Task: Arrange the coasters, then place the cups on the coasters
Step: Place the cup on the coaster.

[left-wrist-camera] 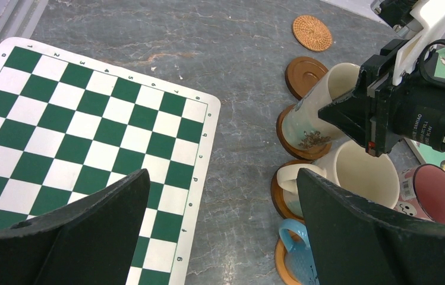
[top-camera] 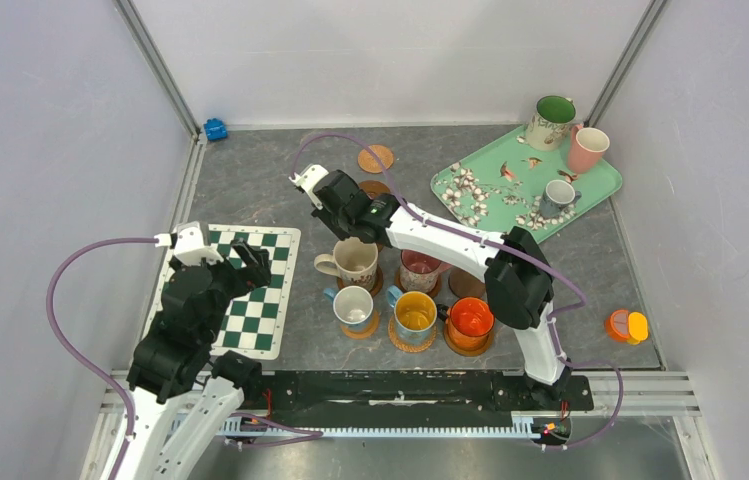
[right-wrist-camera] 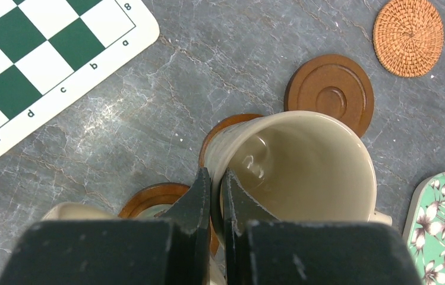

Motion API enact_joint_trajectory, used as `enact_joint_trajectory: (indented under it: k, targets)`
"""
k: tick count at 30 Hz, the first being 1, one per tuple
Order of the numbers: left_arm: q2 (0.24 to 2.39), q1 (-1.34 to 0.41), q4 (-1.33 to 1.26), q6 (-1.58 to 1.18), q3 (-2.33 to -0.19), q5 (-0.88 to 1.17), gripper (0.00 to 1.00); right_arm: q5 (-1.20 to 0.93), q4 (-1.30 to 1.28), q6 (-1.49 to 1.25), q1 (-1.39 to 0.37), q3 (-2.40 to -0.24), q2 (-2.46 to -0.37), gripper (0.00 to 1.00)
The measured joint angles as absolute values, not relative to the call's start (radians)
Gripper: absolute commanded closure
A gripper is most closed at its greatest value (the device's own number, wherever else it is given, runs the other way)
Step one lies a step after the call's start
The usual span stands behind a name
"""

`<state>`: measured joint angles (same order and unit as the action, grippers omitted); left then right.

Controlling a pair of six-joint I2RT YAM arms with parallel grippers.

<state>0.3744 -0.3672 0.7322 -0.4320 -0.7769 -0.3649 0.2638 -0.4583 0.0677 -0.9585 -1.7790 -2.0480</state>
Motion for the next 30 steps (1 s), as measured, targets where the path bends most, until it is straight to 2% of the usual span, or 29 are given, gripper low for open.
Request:
enact_joint_trajectory:
  k: [30]
  targets:
    - [0.369,-0.367,0.733,-0.432,-0.776,-0.365,0.00,0.286,-0.488,0.071,-0.958,-1.792,-2.048,1.00]
